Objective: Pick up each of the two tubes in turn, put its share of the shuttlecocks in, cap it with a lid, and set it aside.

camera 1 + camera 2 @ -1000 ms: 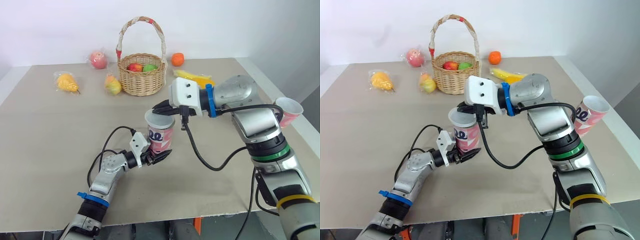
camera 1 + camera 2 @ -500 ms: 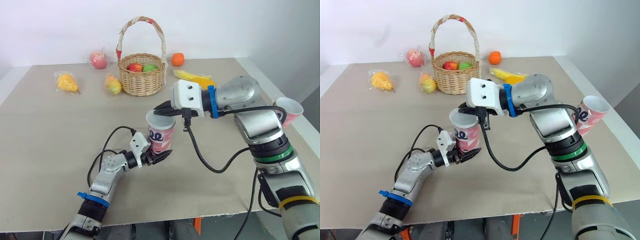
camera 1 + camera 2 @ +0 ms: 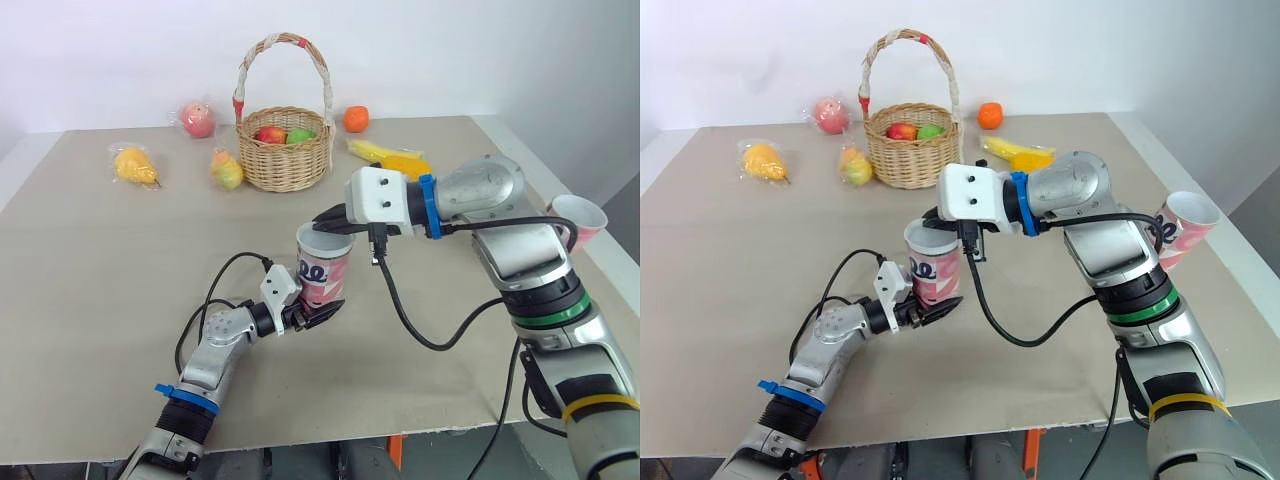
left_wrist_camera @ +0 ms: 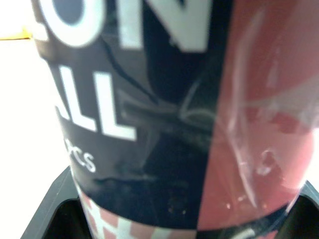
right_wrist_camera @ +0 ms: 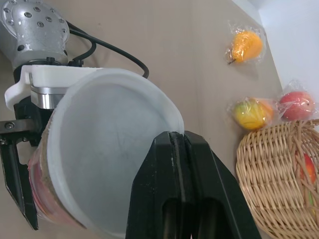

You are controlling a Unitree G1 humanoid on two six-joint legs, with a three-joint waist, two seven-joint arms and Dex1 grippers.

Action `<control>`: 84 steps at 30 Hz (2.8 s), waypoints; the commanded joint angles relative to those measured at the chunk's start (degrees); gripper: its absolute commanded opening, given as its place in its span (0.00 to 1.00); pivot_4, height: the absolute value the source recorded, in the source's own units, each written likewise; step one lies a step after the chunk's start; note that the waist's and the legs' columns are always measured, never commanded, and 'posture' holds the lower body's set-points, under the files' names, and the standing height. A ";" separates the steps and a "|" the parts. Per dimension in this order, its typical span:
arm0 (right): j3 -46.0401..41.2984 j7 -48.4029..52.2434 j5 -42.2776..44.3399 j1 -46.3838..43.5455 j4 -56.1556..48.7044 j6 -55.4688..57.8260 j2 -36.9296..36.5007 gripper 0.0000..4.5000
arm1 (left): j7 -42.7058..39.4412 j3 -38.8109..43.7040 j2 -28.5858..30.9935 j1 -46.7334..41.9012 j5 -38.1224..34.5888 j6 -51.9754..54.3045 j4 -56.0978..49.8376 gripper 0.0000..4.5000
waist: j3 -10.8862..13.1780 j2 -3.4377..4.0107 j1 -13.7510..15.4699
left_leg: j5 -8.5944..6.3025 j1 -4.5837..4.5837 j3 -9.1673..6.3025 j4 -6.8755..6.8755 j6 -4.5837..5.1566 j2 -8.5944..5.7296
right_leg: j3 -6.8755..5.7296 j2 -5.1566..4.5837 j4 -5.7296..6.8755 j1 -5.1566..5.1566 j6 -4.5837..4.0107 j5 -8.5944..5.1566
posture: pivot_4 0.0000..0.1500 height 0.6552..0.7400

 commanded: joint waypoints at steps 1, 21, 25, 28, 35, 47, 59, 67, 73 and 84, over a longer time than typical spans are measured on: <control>0.82 -0.55 -1.51 0.26 0.58 -0.68 0.13 0.01 | -0.05 -0.94 0.03 0.92 0.49 0.71 1.27 0.72 | 0.00 0.00 0.00 | 0.00 0.00 0.00 0.00 0.00 0.00 | 0.00 0.00 0.00 0.00 0.00 0.00 | 1.00 1.00; 4.71 -4.60 -8.77 3.54 -2.33 -5.92 1.55 0.01 | -0.13 -0.95 -0.11 0.84 0.50 0.88 1.54 0.72 | -0.19 0.11 -0.03 | 0.00 0.13 0.06 0.00 0.00 0.01 | 0.00 0.09 0.00 0.05 -0.07 0.02 | 1.00 1.00; 5.70 -5.00 -10.85 4.43 -2.45 -7.55 1.72 0.01 | -0.14 -0.95 -0.16 0.88 0.53 0.80 1.61 0.72 | -0.27 0.10 -0.04 | 0.00 0.22 0.08 -0.02 0.00 0.01 | 0.00 0.09 0.00 0.12 -0.09 0.00 | 1.00 1.00; 6.55 -5.40 -12.61 5.08 -2.62 -8.80 1.96 0.01 | -0.14 -0.96 -0.16 0.98 0.55 0.74 1.60 0.72 | -0.40 0.08 -0.05 | 0.00 0.27 0.09 -0.06 0.00 0.01 | 0.00 0.09 0.00 0.14 -0.11 -0.01 | 1.00 1.00; 6.87 -5.82 -14.83 5.59 -2.46 -10.38 2.73 0.01 | -0.13 -1.08 -0.34 1.06 0.56 0.77 1.57 0.72 | -0.72 0.03 -0.11 | 0.00 0.46 0.10 -0.18 0.00 0.03 | 0.01 0.13 0.00 0.24 -0.18 -0.04 | 1.00 1.00; 2.76 -3.36 -8.85 2.96 -2.46 -3.78 4.73 0.01 | -0.24 -1.05 -0.47 0.80 0.65 0.56 1.97 0.72 | -0.81 0.02 -0.11 | 0.00 0.48 0.09 -0.27 0.00 0.04 | 0.01 0.11 0.00 0.23 -0.23 -0.07 | 1.00 1.00; 1.50 -1.54 -6.15 -0.59 -0.26 -1.66 4.75 0.96 | -0.40 -1.16 -0.46 0.70 0.64 0.59 2.07 0.72 | -0.81 0.03 0.14 | -0.01 0.41 0.05 -0.51 -0.01 -0.02 | 0.01 -0.03 -0.05 0.20 -0.12 -0.27 | 1.00 1.00; 1.02 -1.38 -5.82 -3.40 2.31 -2.91 5.00 0.99 | -0.51 -1.26 -0.48 0.54 0.71 0.47 2.15 0.72 | -0.81 0.02 0.19 | -0.02 0.39 0.03 -0.52 -0.02 -0.03 | 0.01 -0.04 -0.05 0.19 -0.11 -0.28 | 1.00 1.00; 0.48 -0.10 -5.97 -5.73 4.79 -3.96 3.71 0.99 | -0.49 -1.38 -0.49 0.67 0.78 0.41 2.11 0.72 | -0.79 0.02 0.21 | -0.02 0.36 0.03 -0.52 -0.02 -0.03 | 0.01 -0.05 -0.05 0.17 -0.11 -0.28 | 1.00 1.00; 2.77 -0.44 -9.74 -7.21 8.15 -8.71 2.61 0.99 | -0.43 -1.44 -0.62 0.49 0.77 0.28 2.30 0.72 | -0.80 0.02 0.26 | -0.02 0.35 0.04 -0.51 -0.02 -0.05 | 0.01 -0.08 -0.07 0.17 -0.10 -0.28 | 1.00 1.00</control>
